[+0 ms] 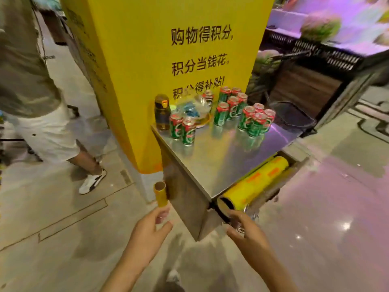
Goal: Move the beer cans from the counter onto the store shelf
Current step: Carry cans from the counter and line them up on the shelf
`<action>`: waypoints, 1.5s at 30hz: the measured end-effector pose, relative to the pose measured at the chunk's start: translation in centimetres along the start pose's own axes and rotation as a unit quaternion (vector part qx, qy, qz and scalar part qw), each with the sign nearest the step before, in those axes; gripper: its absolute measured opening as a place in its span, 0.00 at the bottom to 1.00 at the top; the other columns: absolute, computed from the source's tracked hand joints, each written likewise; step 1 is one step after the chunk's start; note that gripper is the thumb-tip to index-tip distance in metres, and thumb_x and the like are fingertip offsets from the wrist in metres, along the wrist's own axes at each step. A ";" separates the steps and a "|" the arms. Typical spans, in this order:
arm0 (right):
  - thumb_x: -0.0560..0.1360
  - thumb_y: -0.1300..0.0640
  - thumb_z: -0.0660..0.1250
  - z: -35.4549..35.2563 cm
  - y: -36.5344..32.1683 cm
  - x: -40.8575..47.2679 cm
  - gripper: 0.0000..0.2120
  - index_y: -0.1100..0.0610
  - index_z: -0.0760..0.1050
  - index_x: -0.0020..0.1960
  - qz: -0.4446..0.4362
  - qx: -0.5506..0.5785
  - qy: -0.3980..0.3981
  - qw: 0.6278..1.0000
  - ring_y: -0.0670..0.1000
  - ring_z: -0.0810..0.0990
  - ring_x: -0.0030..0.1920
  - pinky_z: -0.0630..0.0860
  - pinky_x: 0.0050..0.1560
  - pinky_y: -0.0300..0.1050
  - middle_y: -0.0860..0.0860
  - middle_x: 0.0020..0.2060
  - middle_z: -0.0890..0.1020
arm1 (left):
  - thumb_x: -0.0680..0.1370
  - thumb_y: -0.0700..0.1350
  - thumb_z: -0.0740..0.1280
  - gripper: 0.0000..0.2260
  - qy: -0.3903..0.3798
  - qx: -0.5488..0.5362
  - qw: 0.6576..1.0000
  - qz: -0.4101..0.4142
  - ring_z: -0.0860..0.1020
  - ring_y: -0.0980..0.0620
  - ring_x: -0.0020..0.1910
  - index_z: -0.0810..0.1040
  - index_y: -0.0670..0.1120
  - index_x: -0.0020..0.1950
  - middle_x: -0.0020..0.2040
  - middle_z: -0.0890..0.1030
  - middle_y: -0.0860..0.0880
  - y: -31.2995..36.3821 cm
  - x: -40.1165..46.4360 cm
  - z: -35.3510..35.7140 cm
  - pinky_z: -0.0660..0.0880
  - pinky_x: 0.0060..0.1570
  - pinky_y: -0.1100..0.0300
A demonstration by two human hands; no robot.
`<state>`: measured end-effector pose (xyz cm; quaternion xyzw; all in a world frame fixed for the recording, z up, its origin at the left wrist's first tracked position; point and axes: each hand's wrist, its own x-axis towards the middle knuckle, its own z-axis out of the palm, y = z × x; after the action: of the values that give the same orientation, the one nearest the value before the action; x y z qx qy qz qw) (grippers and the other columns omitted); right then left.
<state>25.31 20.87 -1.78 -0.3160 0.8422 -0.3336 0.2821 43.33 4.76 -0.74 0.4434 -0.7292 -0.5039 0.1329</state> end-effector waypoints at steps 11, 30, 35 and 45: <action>0.76 0.50 0.66 -9.2 -0.4 15.7 0.18 0.48 0.70 0.65 -0.036 0.006 0.077 0.996 0.40 0.70 0.62 0.64 0.59 0.34 0.38 0.58 0.72 | 0.76 0.42 0.68 0.10 -0.027 0.002 1.000 -0.001 0.77 0.52 0.54 0.75 0.50 0.55 0.52 0.79 0.51 6.6 18.5 5.5 0.71 0.54 0.59; 0.74 0.57 0.70 -26.4 12.4 41.3 0.28 0.58 0.63 0.70 0.063 0.048 0.076 0.994 0.50 0.72 0.58 0.69 0.55 0.44 0.54 0.66 0.71 | 0.74 0.43 0.69 0.19 -0.099 0.031 0.994 0.029 0.72 0.53 0.55 0.70 0.46 0.64 0.55 0.71 0.54 23.0 38.9 28.4 0.69 0.53 0.61; 0.68 0.56 0.75 -28.3 13.3 48.5 0.42 0.56 0.55 0.75 0.026 0.081 0.032 0.996 0.53 0.65 0.71 0.66 0.68 0.52 0.53 0.72 0.65 | 0.66 0.48 0.75 0.27 -0.011 0.027 0.999 -0.024 0.75 0.51 0.57 0.71 0.48 0.62 0.57 0.76 0.50 23.3 43.1 34.0 0.71 0.54 0.60; 0.64 0.65 0.77 -28.6 14.1 53.0 0.30 0.43 0.68 0.57 -0.089 0.150 -0.013 0.985 0.29 0.75 0.53 0.71 0.49 0.25 0.35 0.51 0.78 | 0.63 0.56 0.76 0.31 0.097 0.031 0.994 -0.043 0.75 0.54 0.54 0.70 0.51 0.62 0.55 0.76 0.53 24.4 45.0 37.2 0.75 0.53 0.58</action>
<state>-33.08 1.80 -8.54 -0.3478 0.7472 -0.4758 0.3070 -18.70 -4.99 -8.26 0.5253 -0.7081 -0.4411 0.1676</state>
